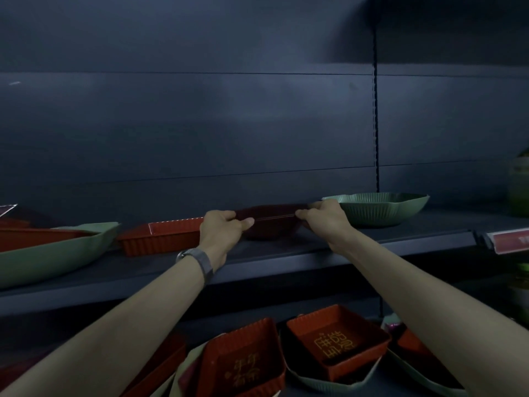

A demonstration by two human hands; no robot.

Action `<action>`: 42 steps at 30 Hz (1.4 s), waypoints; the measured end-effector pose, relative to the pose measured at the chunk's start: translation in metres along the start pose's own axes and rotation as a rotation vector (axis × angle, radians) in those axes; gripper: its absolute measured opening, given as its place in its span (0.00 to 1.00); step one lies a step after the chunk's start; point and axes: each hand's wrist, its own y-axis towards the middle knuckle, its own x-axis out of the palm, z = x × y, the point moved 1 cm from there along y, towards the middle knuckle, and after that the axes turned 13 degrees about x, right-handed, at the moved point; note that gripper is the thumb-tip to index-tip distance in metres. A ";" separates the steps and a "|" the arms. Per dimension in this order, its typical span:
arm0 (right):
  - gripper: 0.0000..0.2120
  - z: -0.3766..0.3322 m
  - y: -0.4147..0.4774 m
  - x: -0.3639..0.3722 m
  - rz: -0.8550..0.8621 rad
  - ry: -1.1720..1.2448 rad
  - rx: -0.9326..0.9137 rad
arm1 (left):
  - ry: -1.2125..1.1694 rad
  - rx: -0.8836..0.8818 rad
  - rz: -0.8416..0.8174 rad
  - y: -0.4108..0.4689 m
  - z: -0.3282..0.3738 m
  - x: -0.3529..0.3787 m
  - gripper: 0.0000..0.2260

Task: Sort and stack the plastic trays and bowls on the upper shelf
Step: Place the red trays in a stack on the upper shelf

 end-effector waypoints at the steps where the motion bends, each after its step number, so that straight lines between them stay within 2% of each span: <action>1: 0.14 -0.001 -0.002 -0.002 0.013 -0.006 -0.003 | 0.008 -0.001 -0.009 -0.001 0.001 -0.002 0.38; 3: 0.16 -0.005 -0.013 -0.007 0.031 0.005 -0.010 | 0.027 0.007 -0.017 -0.005 0.006 -0.006 0.40; 5: 0.16 -0.009 -0.026 -0.013 0.047 0.015 -0.033 | 0.043 0.018 -0.024 -0.015 0.013 -0.011 0.39; 8: 0.06 -0.012 -0.058 -0.022 0.066 -0.038 -0.101 | 0.116 0.072 -0.060 -0.032 0.027 -0.018 0.23; 10: 0.05 -0.011 -0.082 -0.025 0.054 -0.033 -0.148 | 0.185 0.153 -0.077 -0.048 0.035 -0.022 0.14; 13: 0.05 -0.007 -0.116 -0.022 0.086 -0.094 -0.243 | 0.186 0.230 -0.082 -0.075 0.048 -0.025 0.11; 17: 0.05 0.002 -0.157 -0.016 0.016 -0.193 -0.327 | 0.133 0.221 -0.147 -0.112 0.058 -0.023 0.06; 22: 0.05 0.044 -0.197 0.006 -0.047 -0.367 -0.442 | 0.182 0.173 -0.205 -0.154 0.031 -0.028 0.06; 24: 0.06 0.065 -0.204 0.014 -0.106 -0.397 -0.435 | 0.221 0.142 -0.227 -0.170 0.014 -0.030 0.07; 29: 0.05 0.111 -0.206 0.030 -0.186 -0.456 -0.328 | 0.405 0.120 -0.259 -0.209 -0.041 -0.040 0.07; 32: 0.07 0.140 -0.198 0.041 -0.196 -0.515 -0.246 | 0.492 0.001 -0.294 -0.223 -0.083 -0.048 0.08; 35: 0.04 0.170 -0.186 0.050 -0.223 -0.561 -0.131 | 0.557 -0.102 -0.327 -0.226 -0.113 -0.062 0.09; 38: 0.14 0.194 -0.177 0.055 -0.232 -0.578 -0.082 | 0.629 -0.150 -0.329 -0.224 -0.134 -0.078 0.13; 42: 0.18 0.223 -0.162 0.064 -0.241 -0.585 -0.021 | 0.693 -0.249 -0.421 -0.218 -0.155 -0.092 0.19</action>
